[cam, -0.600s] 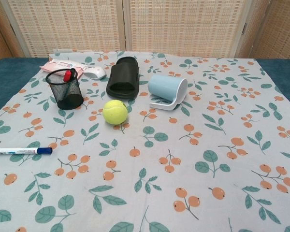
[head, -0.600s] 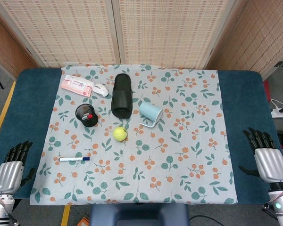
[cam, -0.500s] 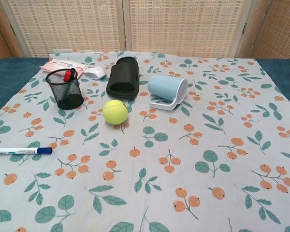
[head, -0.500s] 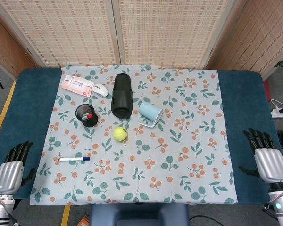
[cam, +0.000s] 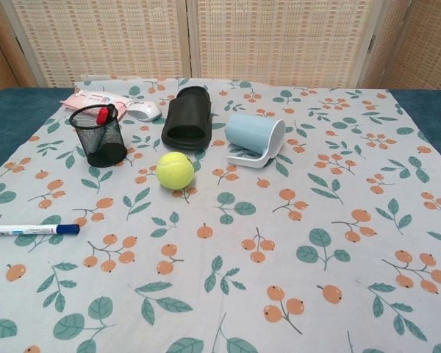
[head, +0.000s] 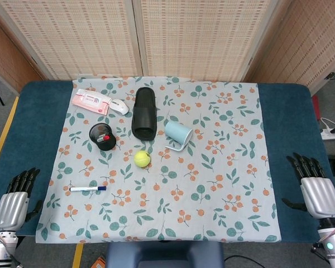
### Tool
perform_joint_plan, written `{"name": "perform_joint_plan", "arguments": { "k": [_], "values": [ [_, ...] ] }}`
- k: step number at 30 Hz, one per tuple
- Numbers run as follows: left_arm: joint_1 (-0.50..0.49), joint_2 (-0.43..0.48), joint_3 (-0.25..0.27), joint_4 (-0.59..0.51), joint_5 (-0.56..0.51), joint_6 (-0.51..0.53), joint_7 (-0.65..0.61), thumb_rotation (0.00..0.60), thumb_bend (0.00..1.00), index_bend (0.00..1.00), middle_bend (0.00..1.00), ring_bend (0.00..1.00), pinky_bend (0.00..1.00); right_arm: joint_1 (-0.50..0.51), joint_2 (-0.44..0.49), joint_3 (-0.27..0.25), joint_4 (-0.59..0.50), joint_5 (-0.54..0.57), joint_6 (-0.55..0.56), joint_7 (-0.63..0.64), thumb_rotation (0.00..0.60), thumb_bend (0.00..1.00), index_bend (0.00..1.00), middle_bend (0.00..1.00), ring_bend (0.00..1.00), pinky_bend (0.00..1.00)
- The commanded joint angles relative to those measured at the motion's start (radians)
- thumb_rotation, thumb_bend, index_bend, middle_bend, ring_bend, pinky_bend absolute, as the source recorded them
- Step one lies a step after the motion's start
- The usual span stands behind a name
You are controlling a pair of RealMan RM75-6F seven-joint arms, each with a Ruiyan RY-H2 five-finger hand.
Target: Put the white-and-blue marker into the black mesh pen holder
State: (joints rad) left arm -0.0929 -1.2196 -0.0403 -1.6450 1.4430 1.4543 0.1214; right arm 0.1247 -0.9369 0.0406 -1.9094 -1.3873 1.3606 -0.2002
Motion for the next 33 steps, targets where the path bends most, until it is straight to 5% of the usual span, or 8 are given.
{"name": "perform_joint_plan", "arguments": {
  "k": [1, 14, 22, 33],
  "values": [
    [0.0, -0.002, 0.008, -0.022, 0.013, 0.002, 0.019, 0.6, 0.34, 0.07, 0.03, 0.0, 0.08, 0.001, -0.001, 0.001, 0.001, 0.012, -0.007, 0.0, 0.6, 0.0, 0.05, 0.0, 0.0, 0.0],
    [-0.012, -0.242, 0.039, -0.079, 0.041, -0.009, 0.282, 0.6, 0.35, 0.08, 0.06, 0.0, 0.09, 0.002, 0.015, 0.0, 0.003, 0.002, -0.016, 0.045, 0.6, 0.0, 0.07, 0.0, 0.0, 0.0],
    [-0.05, -0.44, 0.007, 0.028, -0.017, -0.062, 0.407, 0.6, 0.35, 0.17, 0.15, 0.02, 0.09, -0.006, 0.033, -0.002, 0.007, -0.018, -0.008, 0.091, 0.6, 0.0, 0.07, 0.0, 0.0, 0.0],
    [-0.111, -0.548, -0.068, 0.181, -0.101, -0.114, 0.451, 0.6, 0.35, 0.3, 0.28, 0.08, 0.12, -0.001, 0.04, 0.001, 0.011, -0.008, -0.023, 0.11, 0.6, 0.0, 0.07, 0.0, 0.0, 0.0]
  ]
}}
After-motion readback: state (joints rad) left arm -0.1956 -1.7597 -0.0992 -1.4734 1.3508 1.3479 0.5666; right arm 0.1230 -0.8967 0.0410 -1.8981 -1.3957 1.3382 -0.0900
